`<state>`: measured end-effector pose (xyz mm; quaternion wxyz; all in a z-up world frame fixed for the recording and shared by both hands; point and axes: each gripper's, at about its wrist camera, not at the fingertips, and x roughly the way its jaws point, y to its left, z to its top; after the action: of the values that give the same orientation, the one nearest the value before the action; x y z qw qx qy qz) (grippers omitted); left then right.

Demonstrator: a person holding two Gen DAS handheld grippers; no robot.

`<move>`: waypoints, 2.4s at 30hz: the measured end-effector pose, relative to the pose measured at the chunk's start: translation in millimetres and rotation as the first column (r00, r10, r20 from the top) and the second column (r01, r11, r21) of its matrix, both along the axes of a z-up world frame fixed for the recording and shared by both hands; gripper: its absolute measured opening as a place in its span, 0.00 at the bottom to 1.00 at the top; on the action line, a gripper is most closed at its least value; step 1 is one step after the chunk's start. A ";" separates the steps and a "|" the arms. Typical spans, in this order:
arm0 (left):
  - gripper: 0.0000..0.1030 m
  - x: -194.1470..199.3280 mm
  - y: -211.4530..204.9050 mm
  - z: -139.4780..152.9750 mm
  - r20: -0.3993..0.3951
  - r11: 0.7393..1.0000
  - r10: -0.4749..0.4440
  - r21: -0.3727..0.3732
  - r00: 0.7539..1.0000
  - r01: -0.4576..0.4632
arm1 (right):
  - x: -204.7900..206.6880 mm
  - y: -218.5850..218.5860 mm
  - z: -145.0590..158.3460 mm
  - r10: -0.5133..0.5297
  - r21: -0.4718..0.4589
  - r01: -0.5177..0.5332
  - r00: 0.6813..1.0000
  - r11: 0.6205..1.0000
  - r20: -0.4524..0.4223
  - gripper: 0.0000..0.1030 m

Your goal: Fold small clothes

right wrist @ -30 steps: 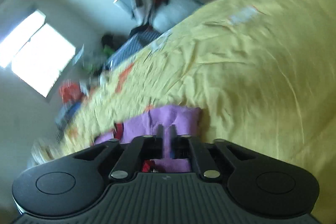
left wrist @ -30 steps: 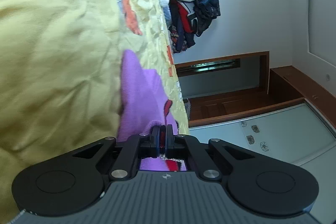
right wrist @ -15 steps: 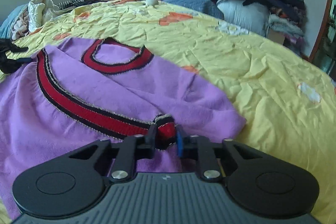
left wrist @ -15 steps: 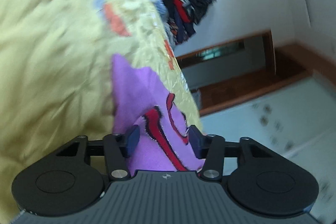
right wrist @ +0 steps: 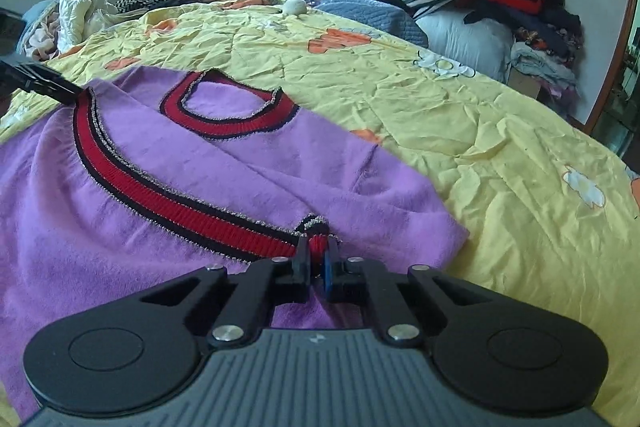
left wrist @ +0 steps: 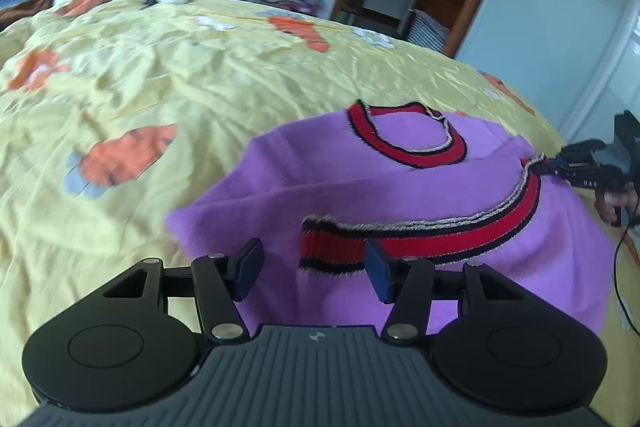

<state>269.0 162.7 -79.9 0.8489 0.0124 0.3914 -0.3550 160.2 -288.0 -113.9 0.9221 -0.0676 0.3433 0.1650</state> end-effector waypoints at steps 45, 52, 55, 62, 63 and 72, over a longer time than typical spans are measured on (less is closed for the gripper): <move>0.32 -19.1 22.1 31.1 0.165 0.878 0.462 0.052 0.871 -0.475 | -1.3 8.7 23.1 -0.211 -0.121 0.233 0.963 0.965 0.169 0.63; 0.64 -93.2 -32.1 23.6 0.077 0.952 0.302 0.016 0.950 -0.304 | -44.5 37.2 24.6 -0.121 0.057 0.116 0.989 0.992 0.090 0.58; 0.66 -89.8 -51.2 -5.9 0.076 0.949 0.300 0.082 0.951 -0.306 | -23.0 46.4 3.6 -0.104 0.055 0.103 0.994 0.993 0.019 0.53; 0.71 -75.3 -45.4 -8.7 0.108 0.936 0.330 0.090 0.938 -0.340 | -15.1 12.9 -13.0 -0.231 0.034 0.231 0.973 0.972 -0.017 0.55; 0.70 -78.9 -43.0 -4.0 0.105 0.931 0.343 0.092 0.934 -0.352 | -17.7 13.7 -11.1 -0.238 0.030 0.238 0.971 0.971 -0.015 0.55; 0.78 -163.7 -38.1 15.3 0.077 0.958 0.281 0.040 0.957 -0.284 | -115.0 72.1 16.4 -0.149 0.035 0.147 0.986 0.989 0.073 0.56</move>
<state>105.3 124.5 -64.5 0.9036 -0.0097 0.3677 -0.2194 45.3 -215.9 -97.4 0.9450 -0.0343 0.3100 0.0986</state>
